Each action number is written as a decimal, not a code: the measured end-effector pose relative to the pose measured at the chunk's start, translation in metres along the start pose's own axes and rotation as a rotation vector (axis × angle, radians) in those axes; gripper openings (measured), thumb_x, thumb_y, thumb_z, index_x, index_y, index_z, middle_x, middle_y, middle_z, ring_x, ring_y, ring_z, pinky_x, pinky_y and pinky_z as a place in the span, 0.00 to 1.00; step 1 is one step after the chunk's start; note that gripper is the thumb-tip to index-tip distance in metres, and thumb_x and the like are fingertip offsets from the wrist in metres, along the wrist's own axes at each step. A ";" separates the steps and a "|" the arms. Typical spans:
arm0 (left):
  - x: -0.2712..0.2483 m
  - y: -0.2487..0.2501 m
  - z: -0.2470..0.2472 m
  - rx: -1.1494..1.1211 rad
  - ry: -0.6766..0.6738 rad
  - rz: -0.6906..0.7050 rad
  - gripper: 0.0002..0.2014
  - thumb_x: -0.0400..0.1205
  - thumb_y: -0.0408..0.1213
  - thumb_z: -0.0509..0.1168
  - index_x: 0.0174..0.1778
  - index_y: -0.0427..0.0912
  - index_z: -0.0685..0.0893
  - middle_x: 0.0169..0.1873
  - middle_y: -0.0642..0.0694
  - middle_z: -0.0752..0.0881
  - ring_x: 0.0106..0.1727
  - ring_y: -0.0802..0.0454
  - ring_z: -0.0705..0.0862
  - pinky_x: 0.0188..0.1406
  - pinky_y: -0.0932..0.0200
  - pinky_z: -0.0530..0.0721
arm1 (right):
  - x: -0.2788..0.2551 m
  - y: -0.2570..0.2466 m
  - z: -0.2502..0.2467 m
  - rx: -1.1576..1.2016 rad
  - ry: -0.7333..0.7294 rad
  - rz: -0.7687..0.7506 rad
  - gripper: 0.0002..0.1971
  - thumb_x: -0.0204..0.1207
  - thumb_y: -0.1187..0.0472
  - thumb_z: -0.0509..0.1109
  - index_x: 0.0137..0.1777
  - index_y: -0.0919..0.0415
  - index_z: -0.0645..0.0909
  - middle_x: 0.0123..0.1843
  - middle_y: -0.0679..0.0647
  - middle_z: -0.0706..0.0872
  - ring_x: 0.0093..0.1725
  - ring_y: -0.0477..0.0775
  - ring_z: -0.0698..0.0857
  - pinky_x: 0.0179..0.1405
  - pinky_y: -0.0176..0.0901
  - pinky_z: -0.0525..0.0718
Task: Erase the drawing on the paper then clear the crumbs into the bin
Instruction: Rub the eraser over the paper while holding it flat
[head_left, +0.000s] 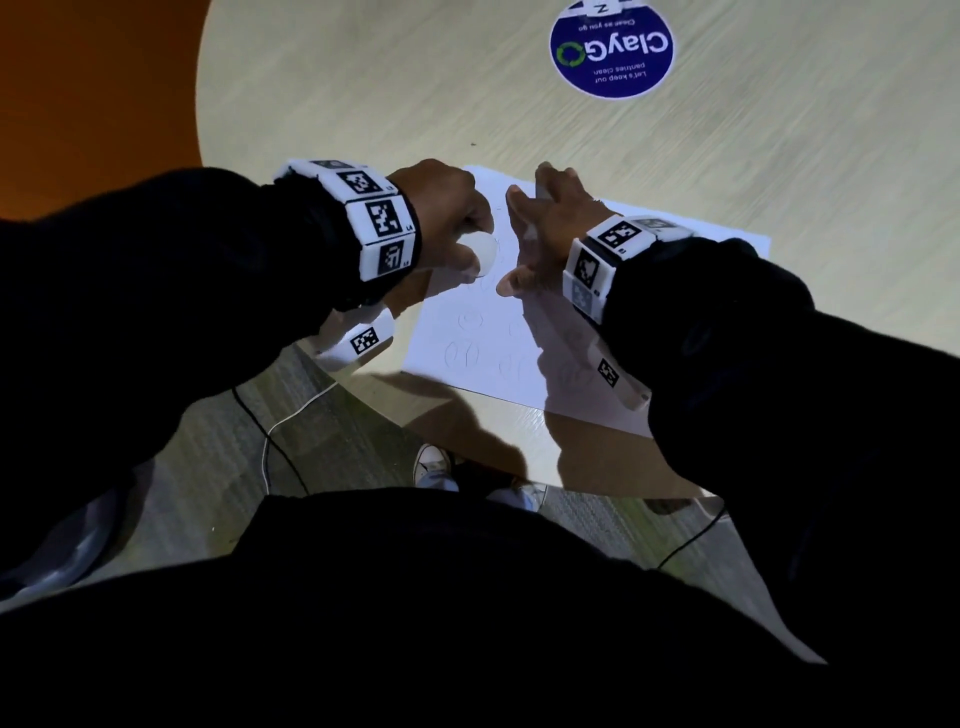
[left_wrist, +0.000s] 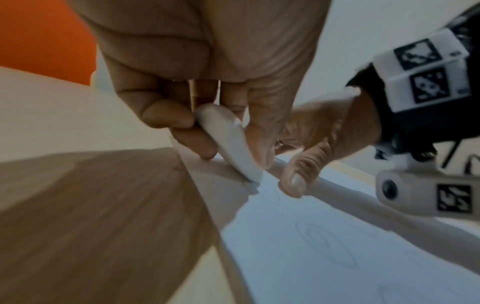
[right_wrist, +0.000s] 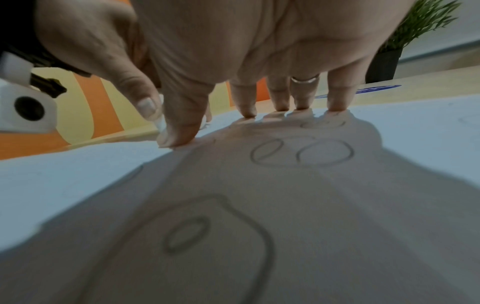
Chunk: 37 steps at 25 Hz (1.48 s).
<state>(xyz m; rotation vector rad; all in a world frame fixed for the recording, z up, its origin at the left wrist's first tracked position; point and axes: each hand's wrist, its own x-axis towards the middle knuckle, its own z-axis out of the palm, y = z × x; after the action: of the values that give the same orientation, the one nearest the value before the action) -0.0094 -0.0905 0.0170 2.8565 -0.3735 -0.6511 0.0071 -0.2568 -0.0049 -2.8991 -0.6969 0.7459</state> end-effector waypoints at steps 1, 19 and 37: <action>0.002 -0.001 -0.003 -0.013 0.011 -0.021 0.20 0.72 0.45 0.76 0.59 0.45 0.86 0.40 0.51 0.80 0.45 0.49 0.77 0.43 0.56 0.76 | 0.000 0.000 -0.001 0.000 -0.011 0.002 0.46 0.62 0.39 0.78 0.74 0.59 0.62 0.69 0.60 0.63 0.73 0.62 0.60 0.62 0.63 0.74; 0.011 0.002 -0.004 -0.063 0.118 -0.074 0.23 0.74 0.44 0.76 0.64 0.44 0.83 0.58 0.45 0.84 0.61 0.43 0.80 0.49 0.56 0.73 | 0.005 -0.001 -0.003 -0.001 -0.013 -0.025 0.49 0.61 0.37 0.77 0.78 0.54 0.60 0.69 0.64 0.63 0.72 0.67 0.62 0.65 0.61 0.73; -0.018 0.006 0.013 -0.004 0.069 -0.013 0.24 0.74 0.46 0.75 0.65 0.45 0.82 0.59 0.43 0.82 0.62 0.40 0.78 0.54 0.50 0.75 | -0.026 -0.022 0.008 0.039 -0.051 0.038 0.51 0.65 0.41 0.78 0.80 0.61 0.55 0.82 0.57 0.50 0.82 0.58 0.50 0.73 0.63 0.65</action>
<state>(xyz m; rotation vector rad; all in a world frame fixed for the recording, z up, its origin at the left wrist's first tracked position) -0.0321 -0.0926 0.0145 2.8715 -0.3424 -0.5530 -0.0258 -0.2487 0.0035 -2.8749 -0.6258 0.8306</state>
